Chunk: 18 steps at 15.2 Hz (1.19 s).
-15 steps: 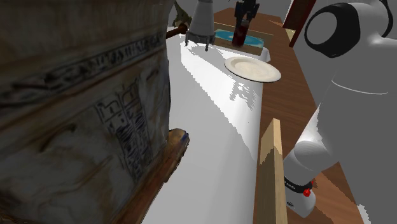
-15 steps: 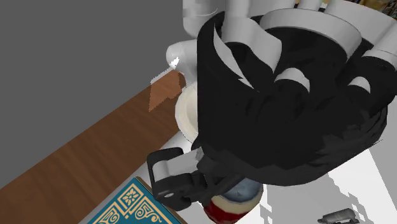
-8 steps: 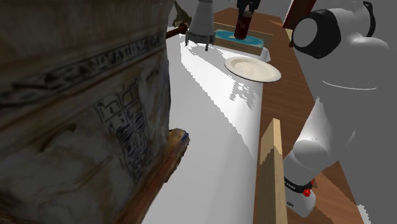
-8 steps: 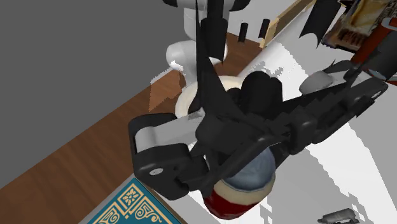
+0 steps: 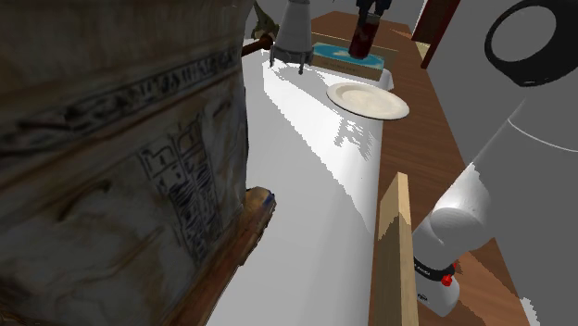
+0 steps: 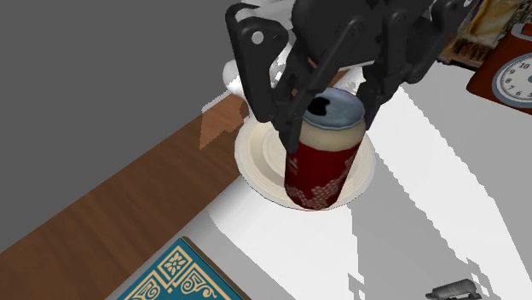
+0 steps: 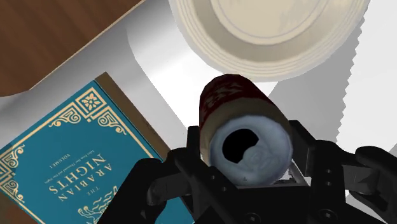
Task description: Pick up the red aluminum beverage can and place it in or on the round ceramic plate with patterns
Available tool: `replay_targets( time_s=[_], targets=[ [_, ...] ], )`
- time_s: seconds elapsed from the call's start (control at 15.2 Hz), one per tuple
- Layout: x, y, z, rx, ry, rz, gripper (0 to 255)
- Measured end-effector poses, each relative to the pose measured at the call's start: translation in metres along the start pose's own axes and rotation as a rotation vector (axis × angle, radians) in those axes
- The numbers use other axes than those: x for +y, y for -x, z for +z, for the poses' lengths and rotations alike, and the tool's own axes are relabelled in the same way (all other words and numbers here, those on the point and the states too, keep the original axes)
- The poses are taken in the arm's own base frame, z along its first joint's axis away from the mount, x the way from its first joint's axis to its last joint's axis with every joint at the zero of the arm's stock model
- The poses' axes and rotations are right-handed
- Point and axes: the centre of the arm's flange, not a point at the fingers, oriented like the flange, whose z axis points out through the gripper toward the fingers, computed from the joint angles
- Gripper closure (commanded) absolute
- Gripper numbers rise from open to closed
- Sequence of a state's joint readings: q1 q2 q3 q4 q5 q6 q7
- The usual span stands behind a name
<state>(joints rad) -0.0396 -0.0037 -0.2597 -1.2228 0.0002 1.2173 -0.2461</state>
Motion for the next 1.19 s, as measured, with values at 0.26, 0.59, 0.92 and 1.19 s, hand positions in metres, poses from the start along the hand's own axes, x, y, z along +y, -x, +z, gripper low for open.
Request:
replay_targets(
  time_s=[0.26,0.59,0.92,1.19],
  targets=[
    [-0.025,0.046,-0.008,0.0,0.0,0.0,255],
    [-0.054,0.106,-0.017,-0.001,0.0,0.0,255],
    [-0.062,0.117,-0.001,-0.001,0.001,0.0,255],
    [-0.063,0.118,0.02,-0.001,0.001,0.0,255]
  ],
)
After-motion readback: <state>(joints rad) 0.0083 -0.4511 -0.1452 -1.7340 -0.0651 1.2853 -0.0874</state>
